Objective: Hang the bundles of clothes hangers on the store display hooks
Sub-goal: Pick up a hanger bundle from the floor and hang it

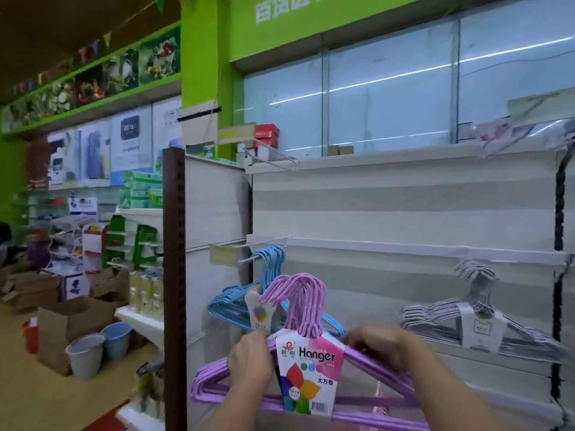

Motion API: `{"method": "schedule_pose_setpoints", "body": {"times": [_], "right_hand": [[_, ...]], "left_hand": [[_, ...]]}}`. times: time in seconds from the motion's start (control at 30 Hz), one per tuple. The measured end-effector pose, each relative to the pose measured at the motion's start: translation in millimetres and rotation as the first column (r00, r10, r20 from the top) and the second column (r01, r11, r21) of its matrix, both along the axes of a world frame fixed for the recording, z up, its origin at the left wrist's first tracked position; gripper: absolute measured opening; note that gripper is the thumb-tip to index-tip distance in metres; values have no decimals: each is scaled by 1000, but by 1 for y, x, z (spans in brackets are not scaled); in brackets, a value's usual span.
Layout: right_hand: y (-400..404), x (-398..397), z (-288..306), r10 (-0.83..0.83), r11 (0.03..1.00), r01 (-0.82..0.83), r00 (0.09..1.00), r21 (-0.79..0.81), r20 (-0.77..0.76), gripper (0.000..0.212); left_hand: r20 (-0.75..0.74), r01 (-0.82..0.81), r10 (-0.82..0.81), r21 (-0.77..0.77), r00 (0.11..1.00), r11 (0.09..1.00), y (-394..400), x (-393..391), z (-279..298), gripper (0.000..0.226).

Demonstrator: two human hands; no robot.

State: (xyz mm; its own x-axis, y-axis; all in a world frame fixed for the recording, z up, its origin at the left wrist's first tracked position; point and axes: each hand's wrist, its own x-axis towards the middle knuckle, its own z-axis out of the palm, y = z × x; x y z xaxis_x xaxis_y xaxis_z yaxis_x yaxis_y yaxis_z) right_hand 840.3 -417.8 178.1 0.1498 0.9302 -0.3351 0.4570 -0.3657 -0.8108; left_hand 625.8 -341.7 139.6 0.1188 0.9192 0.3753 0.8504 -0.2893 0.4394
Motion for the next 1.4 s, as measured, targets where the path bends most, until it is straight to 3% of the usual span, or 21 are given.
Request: {"method": "schedule_pose_setpoints", "body": {"times": [0.07,0.2,0.3,0.37,0.47,0.63,0.77,0.87,1.0,1.17,1.3,1.4], "right_hand": [[8,-16,2,-13,1000,12,996,12,91,50],[0,-36,16,-79,996,77,996,51,45,51],[2,-40,16,-208,975,186,956,123,205,44],[4,-39,16,-284,952,214,882,218,376,34],[2,-41,21,-385,916,200,678,347,626,36],[-9,-44,32,-507,855,130,413,502,756,27],[-27,-32,38,-594,803,117,228,584,772,20],[-37,-26,46,-613,790,98,152,606,775,26],[-41,-27,56,-674,739,62,76,671,735,33],[-42,-38,72,-758,642,54,-104,765,643,34],[-37,-43,88,-853,494,75,-152,866,499,33],[-28,-51,98,-907,390,78,-137,917,398,31]], "left_hand": [[3,50,-50,-11,999,999,19,-6,3,22],[-8,195,-195,-22,981,981,47,-6,7,22],[-28,289,-289,-12,957,957,54,-1,10,23],[-33,310,-310,0,950,951,54,3,13,27],[-29,322,-322,11,946,947,57,7,15,37],[12,342,-344,79,939,936,49,15,29,55],[-17,337,-341,211,940,918,45,19,35,47],[-65,343,-338,264,939,901,42,19,35,44],[-47,301,-299,235,953,924,37,17,25,49],[-9,297,-301,192,953,935,54,8,22,49],[12,316,-323,186,946,930,75,-2,28,48],[29,350,-361,181,932,919,92,-8,32,46]]}}
